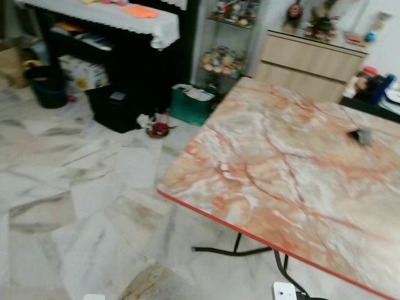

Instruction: Hang hanger

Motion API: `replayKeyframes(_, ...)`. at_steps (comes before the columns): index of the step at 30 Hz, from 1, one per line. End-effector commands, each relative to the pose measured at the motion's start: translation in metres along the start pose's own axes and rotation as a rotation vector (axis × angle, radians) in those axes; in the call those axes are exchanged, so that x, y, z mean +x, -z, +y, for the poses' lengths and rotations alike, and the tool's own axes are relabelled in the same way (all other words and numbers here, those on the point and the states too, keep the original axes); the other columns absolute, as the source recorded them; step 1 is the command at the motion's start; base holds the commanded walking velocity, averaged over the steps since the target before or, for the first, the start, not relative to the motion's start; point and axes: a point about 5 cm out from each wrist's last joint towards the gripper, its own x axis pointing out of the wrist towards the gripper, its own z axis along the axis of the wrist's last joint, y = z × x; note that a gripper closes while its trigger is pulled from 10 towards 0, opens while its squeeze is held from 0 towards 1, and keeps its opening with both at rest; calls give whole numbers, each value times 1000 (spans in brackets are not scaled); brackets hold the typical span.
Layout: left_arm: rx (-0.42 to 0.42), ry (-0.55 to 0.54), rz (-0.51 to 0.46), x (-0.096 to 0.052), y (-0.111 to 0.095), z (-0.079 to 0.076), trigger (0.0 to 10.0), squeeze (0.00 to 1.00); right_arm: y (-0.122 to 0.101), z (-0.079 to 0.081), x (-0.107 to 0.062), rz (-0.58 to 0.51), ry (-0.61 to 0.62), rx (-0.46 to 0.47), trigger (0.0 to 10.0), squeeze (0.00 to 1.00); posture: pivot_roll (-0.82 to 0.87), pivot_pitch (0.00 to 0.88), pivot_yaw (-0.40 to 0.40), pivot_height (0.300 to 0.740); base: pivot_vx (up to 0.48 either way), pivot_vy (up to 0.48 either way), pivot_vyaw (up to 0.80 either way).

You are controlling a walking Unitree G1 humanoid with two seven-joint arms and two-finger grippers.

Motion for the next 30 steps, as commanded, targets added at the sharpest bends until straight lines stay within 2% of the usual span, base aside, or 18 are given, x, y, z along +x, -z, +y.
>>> replayKeyframes(1, -89, -92, -218, 4, -47, 4, 10000, 0, -23, 27, 5, -8, -59, 320, 10000, 0, 118, 57, -77, 740, 0, 0, -756)
replayKeyframes(4, -102, -28, -171, 5, -43, 0, 10000, 0, -23, 26, 5, -8, -59, 320, 10000, 0, 117, 57, -78, 740, 0, 0, -756)
replayKeyframes(6, -147, -33, -140, 5, -39, 2, 10000, 0, -23, 26, 5, -9, -57, 322, 10000, 0, 117, 57, -78, 740, 0, 0, -756)
replayKeyframes(8, -153, -51, -117, 5, -37, 4, 10000, 0, -24, 26, 5, -9, -58, 314, 10000, 0, 116, 58, -78, 740, 0, 0, -756)
replayKeyframes(10, -209, -37, -134, 5, -38, 5, 10000, 0, -24, 26, 5, -6, -60, 304, 10000, 0, 116, 58, -79, 740, 0, 0, -756)
replayKeyframes(12, -216, -58, -152, 4, -40, 9, 10000, 0, -24, 26, 5, -7, -62, 304, 10000, 0, 114, 59, -78, 740, 0, 0, -750)
replayKeyframes(18, -171, -58, -147, 4, -40, 10, 10000, 0, -24, 27, 5, -11, -64, 292, 10000, 0, 113, 60, -74, 740, 0, 0, -692)
replayKeyframes(20, -196, -36, -153, 5, -41, 7, 10000, 0, -26, 26, 5, -28, -61, 309, 10000, 0, 113, 60, -72, 740, 0, 0, 0)
replayKeyframes(23, -163, -19, -168, 5, -43, 4, 10000, 0, -27, 23, 5, -37, -49, 349, 10000, 0, 113, 61, -73, 740, 0, 0, 0)
replayKeyframes(26, -140, -8, -161, 5, -42, 1, 10000, 0, -26, 22, 5, -30, -53, 325, 10000, 0, 111, 63, -74, 740, 0, -417, 0)
replayKeyframes(30, -154, -22, -160, 5, -41, 2, 10000, 0, -29, 20, 5, -48, -50, 350, 10000, 0, 106, 62, -73, 740, 0, -120, 0)
